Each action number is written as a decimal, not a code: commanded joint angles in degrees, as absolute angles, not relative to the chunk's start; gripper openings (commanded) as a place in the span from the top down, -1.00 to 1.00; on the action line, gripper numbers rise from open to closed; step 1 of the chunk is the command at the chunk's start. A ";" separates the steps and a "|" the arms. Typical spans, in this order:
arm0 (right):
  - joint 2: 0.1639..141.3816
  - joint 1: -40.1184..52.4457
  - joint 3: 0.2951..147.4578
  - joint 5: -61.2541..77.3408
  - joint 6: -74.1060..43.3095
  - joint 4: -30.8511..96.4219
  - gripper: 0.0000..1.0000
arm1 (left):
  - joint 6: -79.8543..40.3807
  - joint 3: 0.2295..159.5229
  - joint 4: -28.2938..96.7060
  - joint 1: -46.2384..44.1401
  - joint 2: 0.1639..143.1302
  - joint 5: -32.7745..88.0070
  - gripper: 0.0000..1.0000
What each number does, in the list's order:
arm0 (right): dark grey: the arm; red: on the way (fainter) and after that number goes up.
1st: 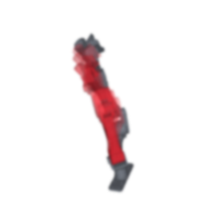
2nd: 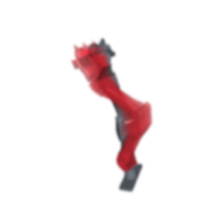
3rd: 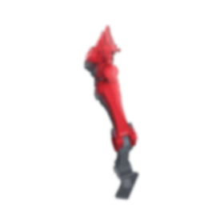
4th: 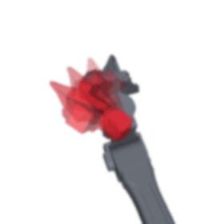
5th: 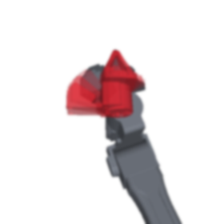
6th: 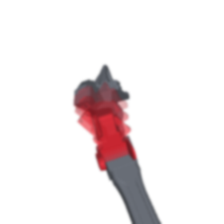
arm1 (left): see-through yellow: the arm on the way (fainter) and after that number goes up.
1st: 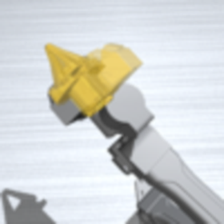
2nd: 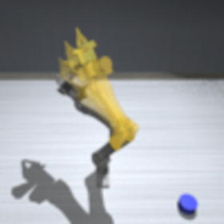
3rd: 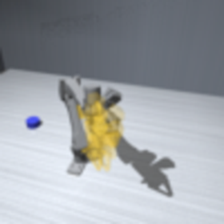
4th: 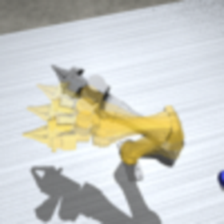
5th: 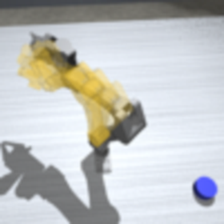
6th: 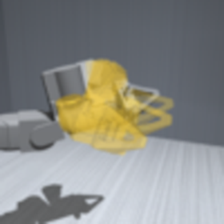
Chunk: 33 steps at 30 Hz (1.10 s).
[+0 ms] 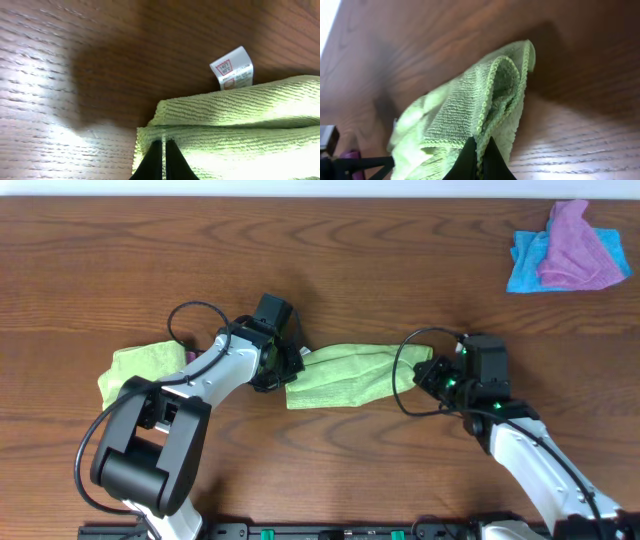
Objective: Fold the cloth
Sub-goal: 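Grasp the strip's right end with the right gripper and lift it, then fold the strip's right end over toward the left gripper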
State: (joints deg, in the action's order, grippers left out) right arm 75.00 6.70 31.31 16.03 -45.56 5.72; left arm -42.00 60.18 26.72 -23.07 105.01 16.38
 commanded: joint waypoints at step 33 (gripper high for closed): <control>74.91 20.05 42.74 14.79 -40.91 8.93 0.97 | -46.15 60.90 21.65 -25.17 110.96 16.14 0.89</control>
State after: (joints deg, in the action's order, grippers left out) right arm 74.72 18.15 41.67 15.46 -41.41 9.47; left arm -45.23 61.54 21.91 -24.67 107.90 16.60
